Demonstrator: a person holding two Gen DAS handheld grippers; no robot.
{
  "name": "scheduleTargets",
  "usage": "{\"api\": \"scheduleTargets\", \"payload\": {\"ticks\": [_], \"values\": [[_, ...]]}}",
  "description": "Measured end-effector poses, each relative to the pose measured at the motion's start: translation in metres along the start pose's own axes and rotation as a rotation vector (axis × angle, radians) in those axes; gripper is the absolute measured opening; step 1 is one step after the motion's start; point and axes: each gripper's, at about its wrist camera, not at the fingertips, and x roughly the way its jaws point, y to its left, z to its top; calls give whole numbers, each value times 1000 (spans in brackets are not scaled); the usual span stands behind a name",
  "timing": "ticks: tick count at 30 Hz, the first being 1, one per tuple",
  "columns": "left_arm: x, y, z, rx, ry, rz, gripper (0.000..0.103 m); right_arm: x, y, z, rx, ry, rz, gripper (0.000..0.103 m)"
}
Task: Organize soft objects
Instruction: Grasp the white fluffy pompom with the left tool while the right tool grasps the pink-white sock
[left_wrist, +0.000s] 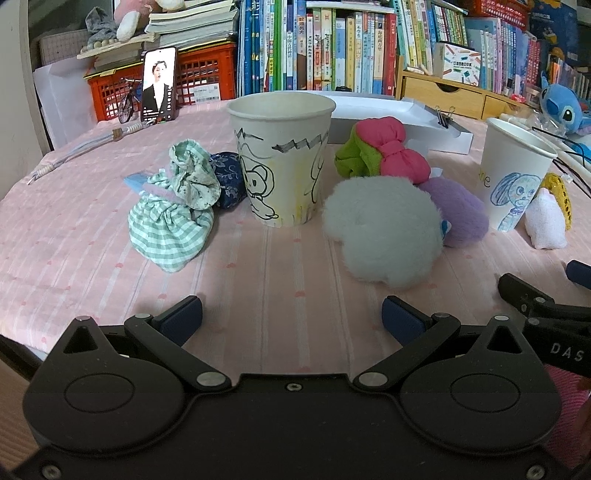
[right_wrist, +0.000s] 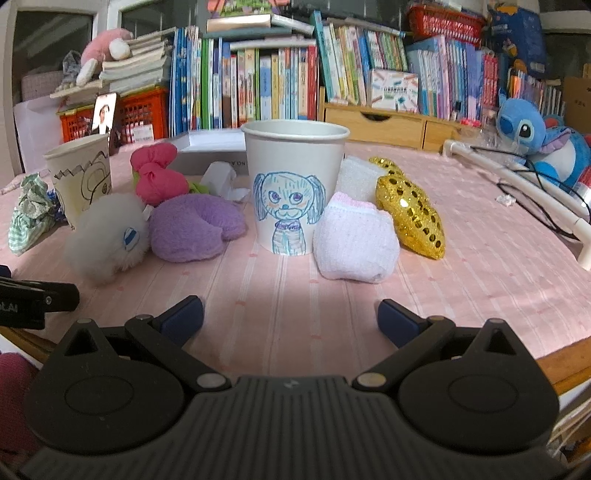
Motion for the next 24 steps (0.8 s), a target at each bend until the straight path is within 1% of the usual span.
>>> {"api": "scheduleTargets", "payload": {"ticks": [2, 4, 6, 10, 14, 16, 19, 24], "values": [[0, -1, 2, 10, 4, -10, 103, -1, 1, -4, 4, -22, -10, 103], [-1, -2, 5, 16, 5, -33, 103, -1, 0, -4, 1, -22, -2, 103], [-6, -4, 6, 15, -24, -64, 103, -2, -3, -2, 6, -16, 14, 103], [-13, -9, 11, 12, -85, -105, 103, -5, -12, 1, 39, -32, 38, 103], [-13, -17, 17, 19, -119, -147, 103, -4, -22, 6, 32, -66, 32, 103], [-11, -20, 19, 23, -137, -150, 103, -2, -27, 10, 32, -74, 22, 102], [-3, -24, 22, 21, -138, -145, 103, 1, -35, 15, 48, -83, 15, 102], [8, -25, 23, -34, -121, -180, 103, 7, -41, 21, 41, -93, 2, 101]]}}
